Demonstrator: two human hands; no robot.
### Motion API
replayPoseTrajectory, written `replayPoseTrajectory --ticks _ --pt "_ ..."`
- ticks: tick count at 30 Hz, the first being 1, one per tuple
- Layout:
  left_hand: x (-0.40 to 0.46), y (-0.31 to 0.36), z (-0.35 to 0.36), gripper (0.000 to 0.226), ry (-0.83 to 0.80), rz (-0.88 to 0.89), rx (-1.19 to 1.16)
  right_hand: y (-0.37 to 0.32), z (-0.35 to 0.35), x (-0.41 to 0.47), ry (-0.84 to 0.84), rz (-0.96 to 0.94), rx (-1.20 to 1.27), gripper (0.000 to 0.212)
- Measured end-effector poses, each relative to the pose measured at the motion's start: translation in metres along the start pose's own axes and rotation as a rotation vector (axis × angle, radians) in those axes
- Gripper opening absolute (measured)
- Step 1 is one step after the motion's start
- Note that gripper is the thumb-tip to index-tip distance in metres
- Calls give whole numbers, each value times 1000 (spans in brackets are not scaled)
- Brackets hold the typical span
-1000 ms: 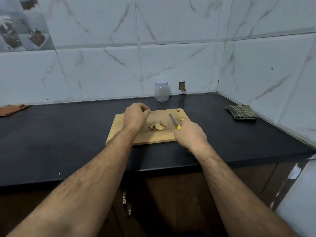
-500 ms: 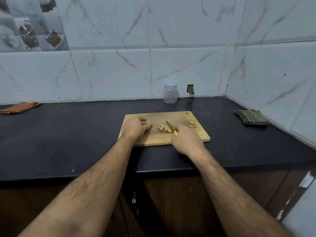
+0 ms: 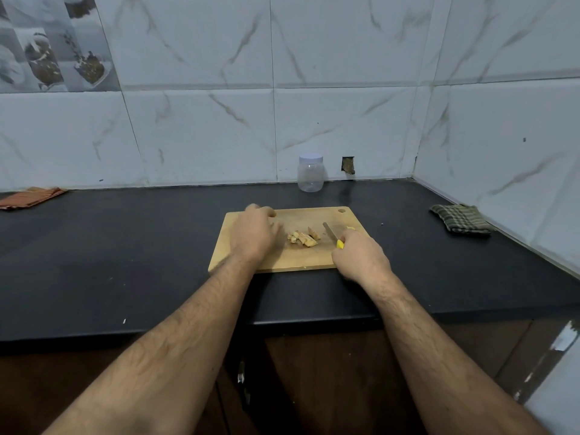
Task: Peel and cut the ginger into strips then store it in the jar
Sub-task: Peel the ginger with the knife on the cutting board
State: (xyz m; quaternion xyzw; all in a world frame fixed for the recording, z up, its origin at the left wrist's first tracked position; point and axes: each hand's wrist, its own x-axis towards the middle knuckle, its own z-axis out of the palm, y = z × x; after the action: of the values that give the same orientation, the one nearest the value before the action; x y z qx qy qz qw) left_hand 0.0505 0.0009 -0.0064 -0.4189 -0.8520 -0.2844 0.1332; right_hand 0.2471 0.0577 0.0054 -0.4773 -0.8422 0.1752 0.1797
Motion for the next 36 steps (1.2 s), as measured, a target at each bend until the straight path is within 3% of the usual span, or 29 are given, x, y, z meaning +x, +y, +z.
replayPoseTrajectory --ticks 6,10,16,23,25,31,36 --pt "3 45 26 46 -238 24 16 1 -1 7 -44 15 47 22" --pt "4 52 37 45 -246 35 80 5 3 9 -44 12 80 20" --pt "12 55 39 46 -295 -18 -14 9 8 11 -39 22 108 23" --pt "11 42 18 52 -123 -95 -393 9 7 11 -37 -27 87 13" --pt "9 30 9 51 -102 -123 -406 4 6 8 -40 -68 92 10" --pt "-6 7 -3 41 -305 -133 -196 -18 11 0 -129 -153 54 17" --pt "-11 4 -4 48 -410 -155 -274 -26 14 -3 -143 -155 -28 11"
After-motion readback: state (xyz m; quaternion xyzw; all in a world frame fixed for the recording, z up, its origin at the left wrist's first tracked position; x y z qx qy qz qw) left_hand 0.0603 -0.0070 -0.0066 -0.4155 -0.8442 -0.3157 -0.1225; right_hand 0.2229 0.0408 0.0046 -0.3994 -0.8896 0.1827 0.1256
